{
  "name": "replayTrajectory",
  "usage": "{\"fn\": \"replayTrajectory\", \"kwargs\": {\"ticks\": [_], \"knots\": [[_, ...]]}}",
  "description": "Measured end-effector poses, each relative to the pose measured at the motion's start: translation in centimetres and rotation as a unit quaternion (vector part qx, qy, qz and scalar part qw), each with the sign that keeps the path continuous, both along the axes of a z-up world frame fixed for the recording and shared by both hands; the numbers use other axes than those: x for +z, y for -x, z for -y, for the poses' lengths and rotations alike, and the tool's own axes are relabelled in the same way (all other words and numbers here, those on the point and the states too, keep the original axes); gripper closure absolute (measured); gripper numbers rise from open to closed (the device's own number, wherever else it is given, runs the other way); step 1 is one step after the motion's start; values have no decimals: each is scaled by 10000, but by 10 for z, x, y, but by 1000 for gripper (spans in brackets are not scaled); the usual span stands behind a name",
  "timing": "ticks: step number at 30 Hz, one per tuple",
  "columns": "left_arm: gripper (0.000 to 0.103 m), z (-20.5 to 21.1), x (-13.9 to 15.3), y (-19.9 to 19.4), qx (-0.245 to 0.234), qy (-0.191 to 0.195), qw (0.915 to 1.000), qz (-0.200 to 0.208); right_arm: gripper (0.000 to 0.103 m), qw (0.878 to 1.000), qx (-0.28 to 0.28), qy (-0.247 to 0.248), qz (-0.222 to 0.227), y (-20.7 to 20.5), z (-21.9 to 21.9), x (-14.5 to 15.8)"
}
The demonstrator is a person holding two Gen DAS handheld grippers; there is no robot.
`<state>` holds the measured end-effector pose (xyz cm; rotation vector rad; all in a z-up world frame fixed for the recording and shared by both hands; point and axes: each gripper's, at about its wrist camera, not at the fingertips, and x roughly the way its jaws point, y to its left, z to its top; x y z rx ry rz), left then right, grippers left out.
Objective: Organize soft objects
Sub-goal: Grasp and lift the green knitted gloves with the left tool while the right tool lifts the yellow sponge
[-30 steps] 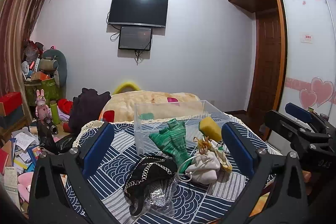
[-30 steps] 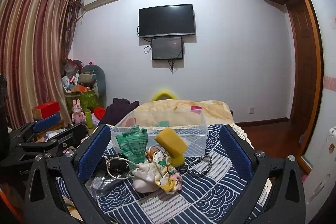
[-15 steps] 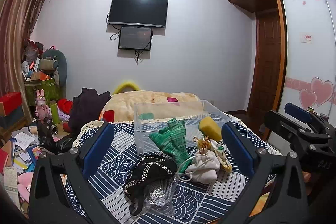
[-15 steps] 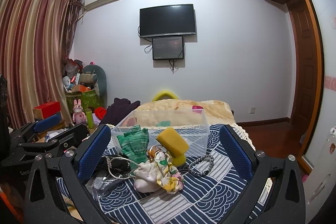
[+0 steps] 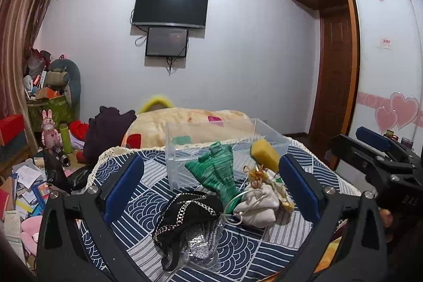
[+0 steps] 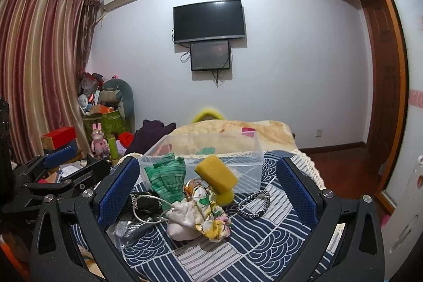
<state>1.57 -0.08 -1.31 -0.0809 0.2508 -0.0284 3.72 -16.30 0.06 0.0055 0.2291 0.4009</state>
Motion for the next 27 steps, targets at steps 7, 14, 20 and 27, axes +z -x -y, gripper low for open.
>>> {"fn": "replayTrajectory", "kwargs": {"ticks": [7,14,20,27], "knots": [[28,-13,-11,-31,-117,234,9980,-579,27,9994,50,97,-328,-22,1,-9],[36,-30,-17,-71,-525,807,9901,-1021,37,9979,40,184,-621,-45,3,-18],[39,-28,-30,-111,-534,897,9831,-1505,38,9950,200,144,-969,-70,3,-25],[39,-23,-49,-139,-669,855,9731,-2032,38,9895,472,513,-1266,-91,-14,-36]]}}
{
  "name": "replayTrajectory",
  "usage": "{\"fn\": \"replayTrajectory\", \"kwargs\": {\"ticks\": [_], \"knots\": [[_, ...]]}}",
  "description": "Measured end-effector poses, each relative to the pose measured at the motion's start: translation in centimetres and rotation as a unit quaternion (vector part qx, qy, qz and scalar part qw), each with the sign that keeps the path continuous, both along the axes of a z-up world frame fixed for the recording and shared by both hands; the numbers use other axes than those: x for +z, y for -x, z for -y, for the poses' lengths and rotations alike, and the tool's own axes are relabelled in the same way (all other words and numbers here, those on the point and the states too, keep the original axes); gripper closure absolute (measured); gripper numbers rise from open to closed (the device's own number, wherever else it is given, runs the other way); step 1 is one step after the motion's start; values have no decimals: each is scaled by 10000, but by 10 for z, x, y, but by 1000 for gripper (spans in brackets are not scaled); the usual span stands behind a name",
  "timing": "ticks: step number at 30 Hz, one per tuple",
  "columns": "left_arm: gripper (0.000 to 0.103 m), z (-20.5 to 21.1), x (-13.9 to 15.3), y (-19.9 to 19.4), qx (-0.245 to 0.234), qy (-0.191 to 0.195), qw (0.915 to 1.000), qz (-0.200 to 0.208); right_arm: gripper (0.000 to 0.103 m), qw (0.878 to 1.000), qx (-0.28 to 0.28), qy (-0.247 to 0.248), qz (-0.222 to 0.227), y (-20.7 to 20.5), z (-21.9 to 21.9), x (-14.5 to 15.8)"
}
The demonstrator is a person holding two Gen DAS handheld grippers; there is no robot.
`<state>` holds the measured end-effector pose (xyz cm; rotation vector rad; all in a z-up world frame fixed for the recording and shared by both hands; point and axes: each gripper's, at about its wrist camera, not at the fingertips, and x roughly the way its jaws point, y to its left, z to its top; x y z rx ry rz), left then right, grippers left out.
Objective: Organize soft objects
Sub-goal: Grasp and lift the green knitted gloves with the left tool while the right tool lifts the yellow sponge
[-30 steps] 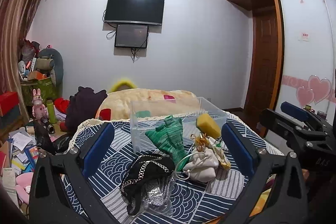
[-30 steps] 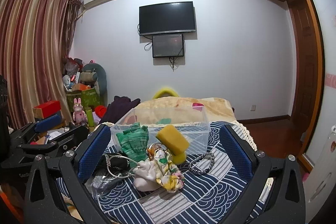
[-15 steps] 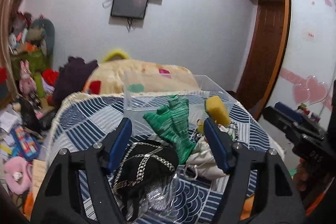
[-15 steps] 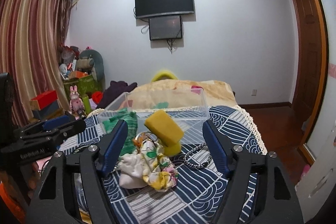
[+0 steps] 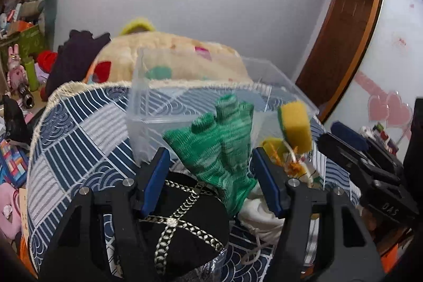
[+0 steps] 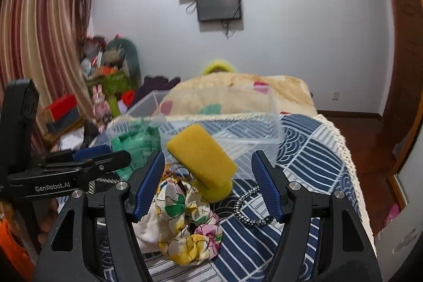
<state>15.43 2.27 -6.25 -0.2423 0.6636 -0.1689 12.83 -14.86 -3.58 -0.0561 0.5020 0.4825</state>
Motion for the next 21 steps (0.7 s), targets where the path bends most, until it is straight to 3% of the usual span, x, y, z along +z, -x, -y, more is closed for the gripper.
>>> {"fn": "replayTrajectory", "kwargs": {"ticks": [6,8,10,13,21], "knots": [[40,9,-13,-13,-14,-193,9997,-136,38,9993,-38,302,-211,-16,-10,-11],[50,10,-13,-14,-37,-153,9998,-134,39,9993,1,233,-281,-19,-8,-11],[63,9,-14,-13,-45,-128,9998,-115,56,9992,117,130,-348,-20,-7,-10],[74,11,-14,-9,-70,-119,9999,-48,62,9988,222,80,-426,-21,-7,-10],[81,19,1,12,-197,-247,9989,335,66,9991,216,-200,-306,-14,3,-1]]}}
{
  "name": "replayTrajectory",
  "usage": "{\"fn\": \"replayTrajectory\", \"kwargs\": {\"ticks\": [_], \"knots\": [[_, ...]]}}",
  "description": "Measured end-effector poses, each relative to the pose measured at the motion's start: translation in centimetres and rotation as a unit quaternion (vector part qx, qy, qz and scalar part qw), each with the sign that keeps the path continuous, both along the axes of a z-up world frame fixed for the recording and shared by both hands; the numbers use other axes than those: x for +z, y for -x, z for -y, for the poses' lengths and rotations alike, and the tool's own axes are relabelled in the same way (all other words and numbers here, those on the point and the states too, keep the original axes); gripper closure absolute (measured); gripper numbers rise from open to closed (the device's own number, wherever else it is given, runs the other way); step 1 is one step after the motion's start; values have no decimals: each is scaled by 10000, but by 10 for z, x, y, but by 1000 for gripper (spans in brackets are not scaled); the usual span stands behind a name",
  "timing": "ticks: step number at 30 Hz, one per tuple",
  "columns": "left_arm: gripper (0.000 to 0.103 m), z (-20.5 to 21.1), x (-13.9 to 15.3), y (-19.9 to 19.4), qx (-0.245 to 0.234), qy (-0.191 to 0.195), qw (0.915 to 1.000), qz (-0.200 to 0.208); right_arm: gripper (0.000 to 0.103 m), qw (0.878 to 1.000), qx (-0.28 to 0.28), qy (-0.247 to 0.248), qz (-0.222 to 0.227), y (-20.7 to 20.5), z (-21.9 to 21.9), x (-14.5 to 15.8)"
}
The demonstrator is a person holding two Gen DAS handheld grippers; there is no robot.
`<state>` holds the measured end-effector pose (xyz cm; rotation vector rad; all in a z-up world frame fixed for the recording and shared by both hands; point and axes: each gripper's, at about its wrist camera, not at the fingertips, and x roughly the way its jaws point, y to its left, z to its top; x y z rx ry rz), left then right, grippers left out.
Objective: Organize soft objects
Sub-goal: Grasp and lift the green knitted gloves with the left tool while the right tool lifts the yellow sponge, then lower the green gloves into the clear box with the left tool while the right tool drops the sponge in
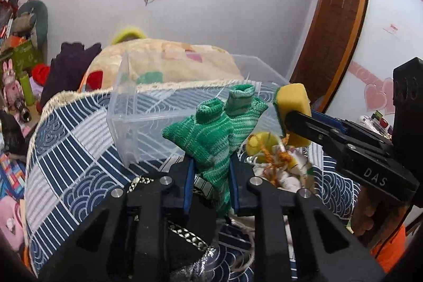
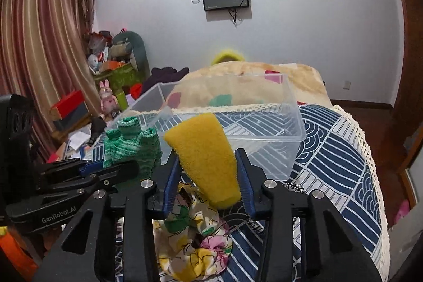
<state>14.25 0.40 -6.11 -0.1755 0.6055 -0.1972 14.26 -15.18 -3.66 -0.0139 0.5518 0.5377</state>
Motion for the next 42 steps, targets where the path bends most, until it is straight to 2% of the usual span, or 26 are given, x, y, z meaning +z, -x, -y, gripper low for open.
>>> {"fn": "replayTrajectory", "kwargs": {"ticks": [5,10,14,19,27,32,38,42], "knots": [[81,-2,23,6,-50,2,9998,204,66,9997,-46,-23,230,9,0,14],[81,-13,51,11,109,12,9985,533,66,9987,-181,-51,484,9,-1,34],[81,-23,73,9,327,-87,9961,819,66,9979,-298,-36,572,1,-3,44],[81,-32,86,-1,517,-118,9936,1001,66,9975,-394,47,579,-14,-9,50],[81,-33,71,-34,568,-275,9958,667,66,9974,-458,364,432,-36,-26,40],[81,-28,53,-54,574,-431,9966,396,66,9978,-482,446,96,-56,-34,28],[81,-23,35,-71,524,-616,9967,67,66,9954,-447,813,-257,-70,-43,10],[81,-24,27,-78,394,-555,9975,-196,65,9939,-424,934,-401,-73,-43,2]]}}
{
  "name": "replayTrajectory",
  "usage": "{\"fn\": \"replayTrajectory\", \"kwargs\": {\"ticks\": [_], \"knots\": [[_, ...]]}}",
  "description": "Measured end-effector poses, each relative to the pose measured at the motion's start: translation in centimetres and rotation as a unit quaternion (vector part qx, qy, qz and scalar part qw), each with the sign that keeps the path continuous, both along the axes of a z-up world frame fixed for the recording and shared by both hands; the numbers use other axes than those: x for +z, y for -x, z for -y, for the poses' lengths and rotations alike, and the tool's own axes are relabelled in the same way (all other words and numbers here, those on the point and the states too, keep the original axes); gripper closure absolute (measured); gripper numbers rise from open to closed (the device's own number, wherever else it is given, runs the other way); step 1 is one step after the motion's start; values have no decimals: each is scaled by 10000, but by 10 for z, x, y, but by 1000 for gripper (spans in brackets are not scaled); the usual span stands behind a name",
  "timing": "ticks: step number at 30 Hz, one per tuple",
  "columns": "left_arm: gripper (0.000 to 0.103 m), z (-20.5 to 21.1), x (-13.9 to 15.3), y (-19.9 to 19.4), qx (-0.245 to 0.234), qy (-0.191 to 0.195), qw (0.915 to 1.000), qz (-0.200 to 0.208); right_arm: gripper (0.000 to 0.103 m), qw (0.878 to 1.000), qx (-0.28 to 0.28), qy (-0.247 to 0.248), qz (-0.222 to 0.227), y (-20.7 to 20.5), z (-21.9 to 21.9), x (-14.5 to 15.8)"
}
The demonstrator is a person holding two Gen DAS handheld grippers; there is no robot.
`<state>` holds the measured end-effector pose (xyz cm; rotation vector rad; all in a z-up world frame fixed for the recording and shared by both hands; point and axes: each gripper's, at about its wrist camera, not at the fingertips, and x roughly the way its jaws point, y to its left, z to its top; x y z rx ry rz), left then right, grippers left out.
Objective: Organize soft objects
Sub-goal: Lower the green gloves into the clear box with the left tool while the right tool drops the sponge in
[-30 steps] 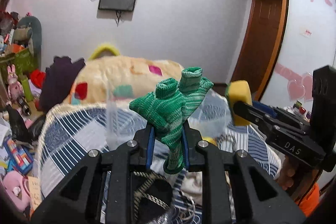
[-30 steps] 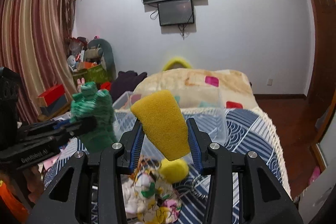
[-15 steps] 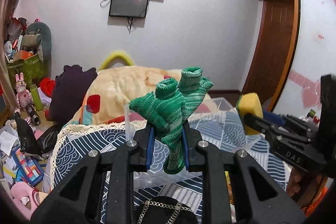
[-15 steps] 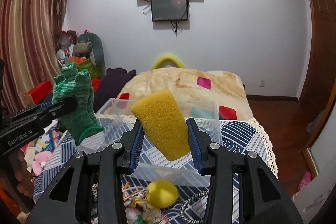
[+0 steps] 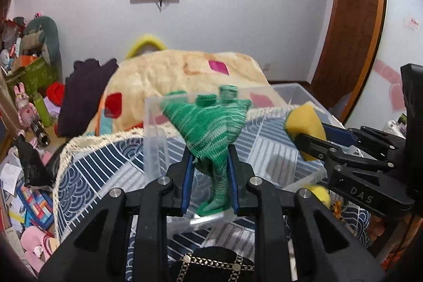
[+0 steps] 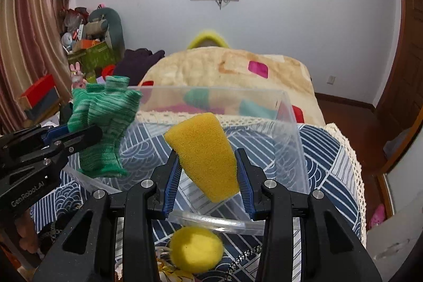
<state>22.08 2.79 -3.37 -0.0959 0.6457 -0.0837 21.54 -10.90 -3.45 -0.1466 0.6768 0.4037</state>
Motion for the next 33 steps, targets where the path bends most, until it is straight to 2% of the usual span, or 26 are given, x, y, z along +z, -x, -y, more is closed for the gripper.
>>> {"fn": "replayTrajectory", "kwargs": {"ticks": [5,8,10,14,17,19,29,33], "knots": [[80,1,-9,-5,-47,-43,9997,-244,62,9999,58,47,-79,0,-1,-1],[64,1,-11,-4,-26,-64,9996,-275,57,9999,112,41,-93,2,-1,0],[51,2,-10,-1,-5,-82,9998,-194,47,9999,104,7,-77,3,0,1],[46,4,-4,10,10,-242,9997,-10,46,10000,-23,-69,53,7,8,7],[37,3,2,17,5,-253,9997,73,45,9997,-54,-215,117,12,13,14],[26,2,6,25,1,-190,9997,140,44,9993,-61,-289,225,19,18,20],[9,-11,24,74,176,-163,9981,570,43,9969,53,-495,607,58,30,39],[5,-13,23,94,226,-267,9970,693,38,9959,99,-565,693,74,34,37]]}}
